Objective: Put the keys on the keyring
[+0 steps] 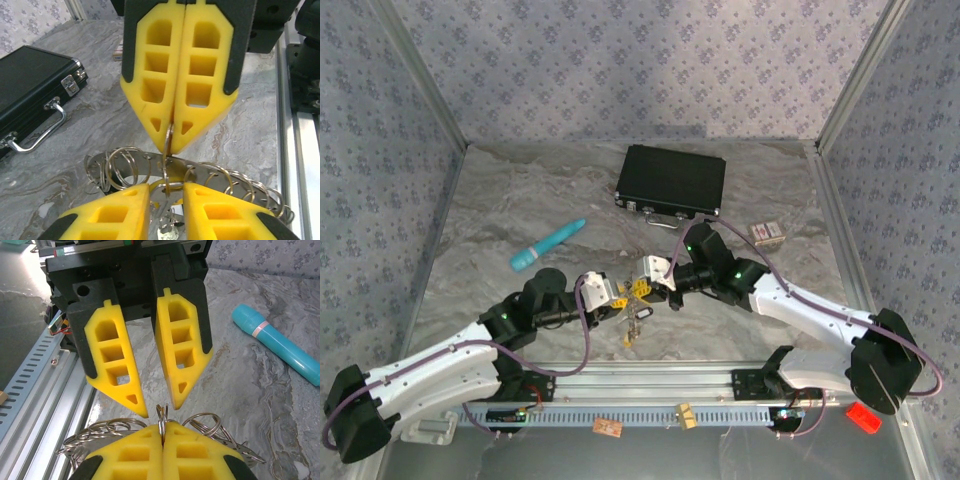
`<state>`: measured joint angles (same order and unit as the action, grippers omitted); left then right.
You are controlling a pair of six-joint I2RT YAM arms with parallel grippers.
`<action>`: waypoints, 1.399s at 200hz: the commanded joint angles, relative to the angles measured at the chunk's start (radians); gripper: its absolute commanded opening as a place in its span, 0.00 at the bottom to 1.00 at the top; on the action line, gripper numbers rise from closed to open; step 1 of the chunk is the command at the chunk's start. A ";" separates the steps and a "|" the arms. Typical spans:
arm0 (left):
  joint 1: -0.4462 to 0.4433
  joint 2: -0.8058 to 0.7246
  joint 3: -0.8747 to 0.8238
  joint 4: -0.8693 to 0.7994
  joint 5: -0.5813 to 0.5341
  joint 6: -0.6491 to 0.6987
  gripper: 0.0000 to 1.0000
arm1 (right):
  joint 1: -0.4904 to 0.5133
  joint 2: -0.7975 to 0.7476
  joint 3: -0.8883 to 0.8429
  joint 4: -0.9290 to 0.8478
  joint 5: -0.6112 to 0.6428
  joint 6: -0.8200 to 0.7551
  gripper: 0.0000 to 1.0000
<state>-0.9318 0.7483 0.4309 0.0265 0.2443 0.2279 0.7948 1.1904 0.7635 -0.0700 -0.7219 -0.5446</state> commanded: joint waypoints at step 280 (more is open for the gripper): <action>-0.035 -0.023 -0.009 -0.038 0.023 0.061 0.30 | 0.020 -0.006 -0.033 0.105 0.025 0.038 0.00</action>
<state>-0.9752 0.7731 0.4271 0.0242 0.2478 0.2771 0.8124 1.1927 0.7288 0.0105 -0.6956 -0.4931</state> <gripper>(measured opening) 0.302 0.052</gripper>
